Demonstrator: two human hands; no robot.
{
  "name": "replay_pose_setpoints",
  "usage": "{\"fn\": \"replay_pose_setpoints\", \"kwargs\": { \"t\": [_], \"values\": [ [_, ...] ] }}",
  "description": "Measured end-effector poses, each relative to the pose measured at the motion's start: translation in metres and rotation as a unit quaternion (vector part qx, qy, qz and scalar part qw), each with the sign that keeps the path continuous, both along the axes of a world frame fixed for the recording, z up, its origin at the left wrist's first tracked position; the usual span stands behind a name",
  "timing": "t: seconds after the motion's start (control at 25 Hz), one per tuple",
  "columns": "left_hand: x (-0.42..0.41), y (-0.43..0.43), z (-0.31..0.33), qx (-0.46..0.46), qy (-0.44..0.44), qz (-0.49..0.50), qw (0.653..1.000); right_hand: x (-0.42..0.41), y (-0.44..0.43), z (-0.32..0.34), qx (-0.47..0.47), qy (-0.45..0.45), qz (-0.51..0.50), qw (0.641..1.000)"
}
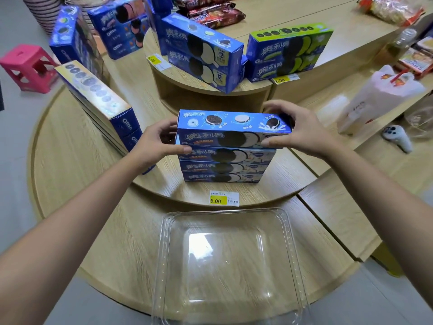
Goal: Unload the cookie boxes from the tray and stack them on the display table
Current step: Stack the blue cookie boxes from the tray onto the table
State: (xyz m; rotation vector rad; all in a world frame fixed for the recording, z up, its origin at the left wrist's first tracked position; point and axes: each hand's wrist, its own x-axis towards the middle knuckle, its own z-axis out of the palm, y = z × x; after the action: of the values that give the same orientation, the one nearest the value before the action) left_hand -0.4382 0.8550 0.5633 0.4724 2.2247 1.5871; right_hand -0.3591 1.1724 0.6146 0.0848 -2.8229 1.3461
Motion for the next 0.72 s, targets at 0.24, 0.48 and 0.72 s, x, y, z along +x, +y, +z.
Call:
{"fn": "replay_pose_setpoints", "kwargs": {
  "t": [0.24, 0.48, 0.72],
  "values": [
    [0.009, 0.002, -0.006, 0.052, -0.023, 0.024, 0.998, 0.023, 0.013, -0.05, -0.118, -0.062, -0.056, 0.99],
    [0.012, 0.006, -0.004, 0.075, -0.053, 0.046, 0.995, 0.021, 0.008, -0.051, -0.063, -0.03, -0.063, 0.996],
    [0.015, 0.007, -0.007, 0.08, -0.049, 0.045, 0.995, 0.016, 0.013, -0.049, -0.058, -0.035, -0.07, 0.995]
  ]
}}
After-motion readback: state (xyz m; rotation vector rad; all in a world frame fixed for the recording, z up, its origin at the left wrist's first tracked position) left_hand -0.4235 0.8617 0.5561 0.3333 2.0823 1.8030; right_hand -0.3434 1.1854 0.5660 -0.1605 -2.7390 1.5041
